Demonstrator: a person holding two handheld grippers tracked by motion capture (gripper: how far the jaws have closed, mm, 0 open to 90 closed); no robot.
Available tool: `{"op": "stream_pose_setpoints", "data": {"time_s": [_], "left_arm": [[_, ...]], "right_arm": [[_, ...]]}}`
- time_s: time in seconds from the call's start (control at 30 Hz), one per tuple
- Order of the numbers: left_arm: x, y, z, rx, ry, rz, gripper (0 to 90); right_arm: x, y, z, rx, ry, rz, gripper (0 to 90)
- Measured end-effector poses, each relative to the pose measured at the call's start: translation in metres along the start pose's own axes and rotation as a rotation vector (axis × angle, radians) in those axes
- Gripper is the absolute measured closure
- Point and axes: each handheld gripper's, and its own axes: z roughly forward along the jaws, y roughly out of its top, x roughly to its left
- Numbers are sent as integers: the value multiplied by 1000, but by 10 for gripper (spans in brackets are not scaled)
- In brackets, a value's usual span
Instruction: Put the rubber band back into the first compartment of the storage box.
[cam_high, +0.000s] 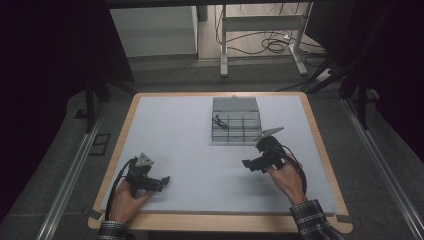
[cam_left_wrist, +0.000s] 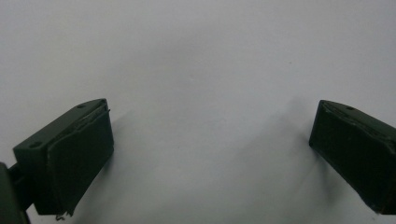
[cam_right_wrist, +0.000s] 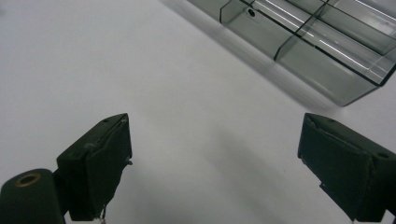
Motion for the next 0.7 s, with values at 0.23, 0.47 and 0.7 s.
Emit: {"op": "stream_pose_setpoints", "data": {"time_s": [0.23, 0.47, 0.7], "left_arm": [[0, 0, 0, 0, 0, 0, 0], [0, 0, 0, 0, 0, 0, 0], [0, 0, 0, 0, 0, 0, 0]], "right_arm": [[0, -8, -5, 2, -7, 2, 98], [-1, -16, -12, 2, -15, 6, 95], [-4, -25, -20, 1, -25, 16, 93]]}}
